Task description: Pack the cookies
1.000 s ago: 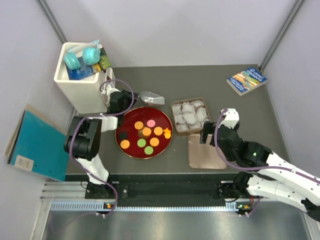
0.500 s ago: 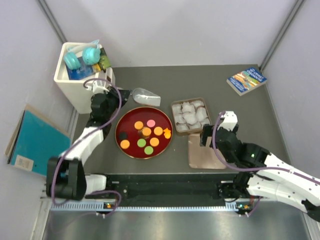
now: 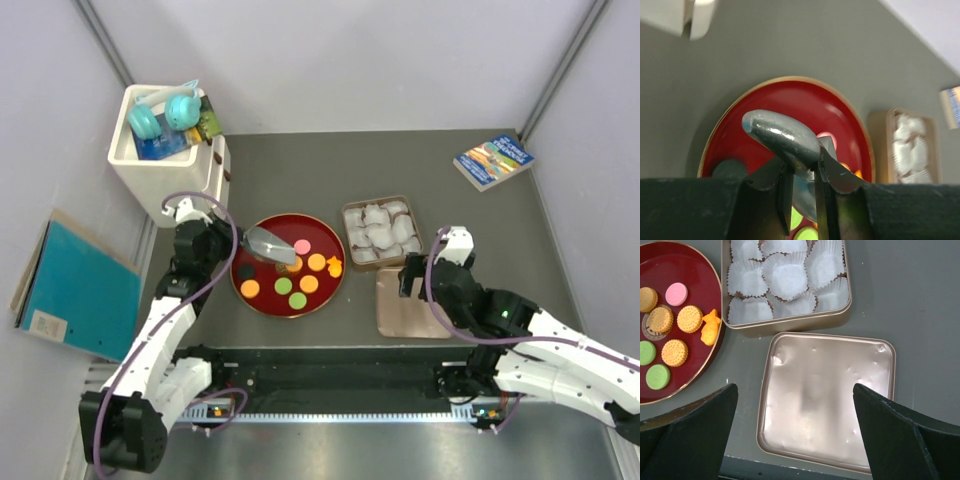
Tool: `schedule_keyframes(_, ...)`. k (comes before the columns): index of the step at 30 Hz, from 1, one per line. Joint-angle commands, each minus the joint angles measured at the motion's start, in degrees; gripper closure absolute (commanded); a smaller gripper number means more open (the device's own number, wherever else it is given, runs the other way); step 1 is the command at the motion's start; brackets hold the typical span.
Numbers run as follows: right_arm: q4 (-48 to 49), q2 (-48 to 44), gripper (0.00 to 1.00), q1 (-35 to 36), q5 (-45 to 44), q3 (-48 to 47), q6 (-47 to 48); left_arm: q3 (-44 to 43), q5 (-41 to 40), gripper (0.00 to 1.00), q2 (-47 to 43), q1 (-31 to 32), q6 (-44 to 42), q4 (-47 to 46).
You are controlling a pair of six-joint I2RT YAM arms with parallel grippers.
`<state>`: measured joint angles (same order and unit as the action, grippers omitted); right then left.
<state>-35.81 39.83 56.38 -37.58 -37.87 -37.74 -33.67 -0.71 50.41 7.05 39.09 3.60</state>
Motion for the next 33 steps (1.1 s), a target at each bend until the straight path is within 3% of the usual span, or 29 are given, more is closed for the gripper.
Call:
schedule_keyframes(1,2.50,0.33,0.03,-0.04,0.93,-0.19,-0.32,2.20,-2.27,1.00,-3.30,-0.02,-1.12,2.11)
schedule_keyframes(13,3.91,2.00,0.03,-0.04,1.99,-0.10,0.21,0.36,-11.42,1.00,-2.87,-0.02,-2.88,10.21)
schedule_keyframes(24,4.52,1.30,0.03,0.04,2.34,0.60,0.03,7.73,-10.10,1.00,-3.65,-0.02,-0.86,-2.71)
schedule_keyframes(33,5.32,1.04,0.03,-0.04,3.22,1.13,-0.15,11.16,-13.88,1.00,-4.18,-0.02,0.02,-7.72)
